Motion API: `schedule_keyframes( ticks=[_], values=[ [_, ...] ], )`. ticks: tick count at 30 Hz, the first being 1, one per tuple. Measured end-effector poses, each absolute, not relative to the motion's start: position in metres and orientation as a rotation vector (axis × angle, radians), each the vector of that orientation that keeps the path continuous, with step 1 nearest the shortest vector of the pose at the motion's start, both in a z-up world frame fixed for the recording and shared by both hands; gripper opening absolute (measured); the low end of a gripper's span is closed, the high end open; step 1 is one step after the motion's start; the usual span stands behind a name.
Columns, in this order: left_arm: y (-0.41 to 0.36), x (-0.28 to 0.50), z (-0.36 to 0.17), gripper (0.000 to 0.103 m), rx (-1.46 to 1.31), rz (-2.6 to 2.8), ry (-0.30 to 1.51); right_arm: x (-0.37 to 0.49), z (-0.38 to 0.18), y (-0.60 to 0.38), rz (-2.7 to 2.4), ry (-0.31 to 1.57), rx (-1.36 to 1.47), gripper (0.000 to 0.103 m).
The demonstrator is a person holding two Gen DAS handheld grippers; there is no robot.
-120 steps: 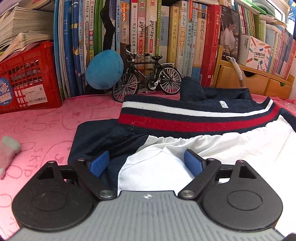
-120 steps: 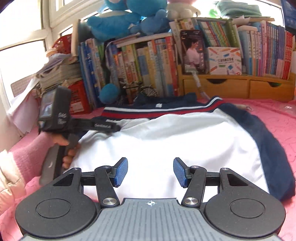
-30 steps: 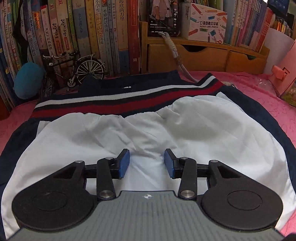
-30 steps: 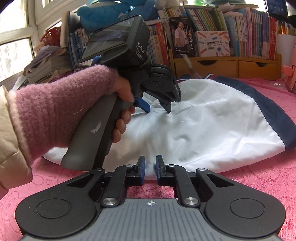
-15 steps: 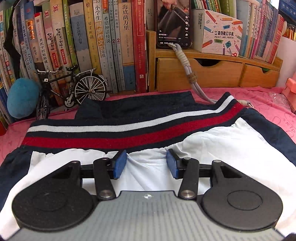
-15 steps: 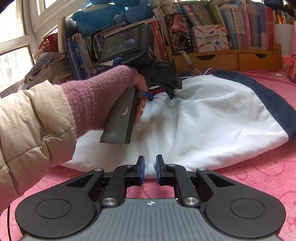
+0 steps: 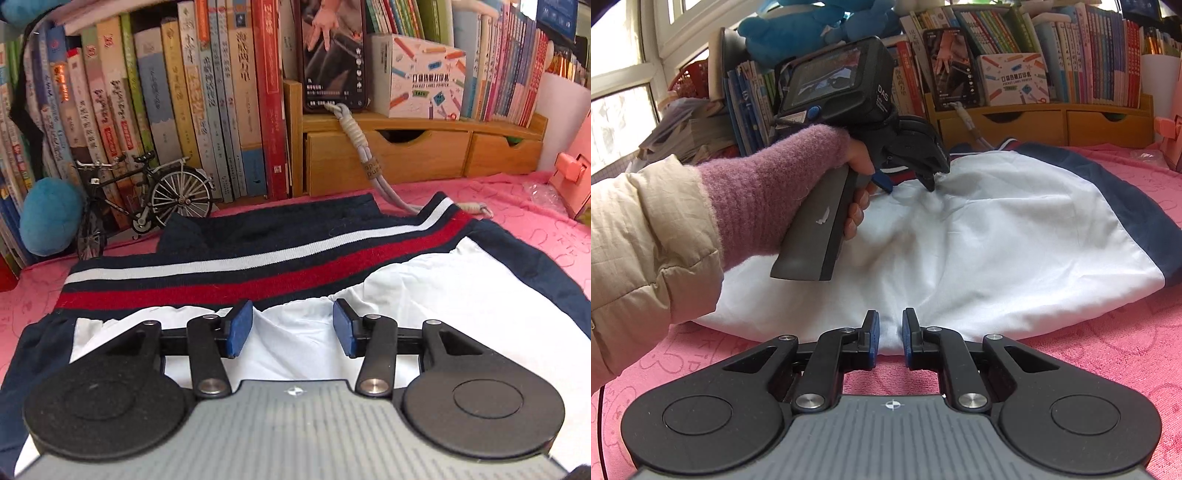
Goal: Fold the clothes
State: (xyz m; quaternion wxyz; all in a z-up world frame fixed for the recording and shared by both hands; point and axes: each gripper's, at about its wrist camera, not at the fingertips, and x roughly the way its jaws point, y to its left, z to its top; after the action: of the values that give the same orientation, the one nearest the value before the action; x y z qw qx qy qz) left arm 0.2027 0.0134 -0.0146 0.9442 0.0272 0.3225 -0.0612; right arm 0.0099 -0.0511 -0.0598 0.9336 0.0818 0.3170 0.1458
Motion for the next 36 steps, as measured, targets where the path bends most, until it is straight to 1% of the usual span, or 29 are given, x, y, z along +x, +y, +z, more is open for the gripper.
schedule_keyframes(
  ticks=[3,4,5,6,7,8,9,11,14,16,17,19,23,28,32,36],
  values=[
    [0.021,0.18,-0.003,0.049,0.061,-0.14,0.616,0.009,-0.06,-0.05,0.299,0.647,0.166,0.015],
    [0.022,0.163,0.001,0.05,0.091,-0.137,0.592,0.009,-0.059,-0.05,0.305,0.646,0.167,0.017],
    [0.024,0.145,0.002,0.052,0.128,-0.131,0.572,0.009,-0.059,-0.05,0.316,0.645,0.169,0.022],
    [0.027,0.13,0.003,0.055,0.153,-0.126,0.56,0.009,-0.059,-0.049,0.337,0.643,0.172,0.033],
    [0.032,0.113,0.001,0.057,0.175,-0.118,0.555,0.009,-0.058,-0.049,0.371,0.641,0.179,0.041],
    [0.037,0.096,-0.001,0.057,0.197,-0.108,0.55,0.009,-0.057,-0.05,0.41,0.634,0.185,0.058],
    [0.041,0.083,-0.003,0.057,0.211,-0.096,0.548,0.008,-0.056,-0.052,0.45,0.624,0.187,0.062],
    [0.049,0.058,-0.008,0.059,0.26,-0.07,0.53,0.002,-0.048,-0.051,0.503,0.587,0.101,0.061],
    [0.053,0.035,-0.015,0.066,0.344,-0.047,0.498,-0.016,-0.033,-0.053,0.498,0.454,-0.098,0.062],
    [0.051,0.027,-0.018,0.068,0.381,-0.05,0.483,-0.024,-0.024,-0.056,0.465,0.348,-0.251,0.067],
    [0.049,0.025,-0.02,0.069,0.39,-0.057,0.475,-0.023,-0.023,-0.056,0.453,0.312,-0.318,0.071],
    [0.043,0.027,-0.022,0.069,0.39,-0.072,0.465,-0.016,-0.027,-0.051,0.428,0.279,-0.441,0.072],
    [0.03,0.038,-0.026,0.07,0.409,-0.084,0.453,-0.001,-0.047,-0.035,0.403,0.262,-0.643,0.072],
    [0.028,0.056,-0.042,0.071,0.499,-0.06,0.512,0.01,-0.069,-0.029,0.401,0.274,-0.824,0.072],
    [0.043,0.06,-0.038,0.072,0.459,-0.055,0.531,0.023,-0.075,-0.049,0.387,0.314,-0.827,0.07],
    [0.062,0.058,-0.034,0.072,0.485,0.022,0.528,0.032,-0.074,-0.078,0.326,0.347,-0.83,0.07]
  ],
)
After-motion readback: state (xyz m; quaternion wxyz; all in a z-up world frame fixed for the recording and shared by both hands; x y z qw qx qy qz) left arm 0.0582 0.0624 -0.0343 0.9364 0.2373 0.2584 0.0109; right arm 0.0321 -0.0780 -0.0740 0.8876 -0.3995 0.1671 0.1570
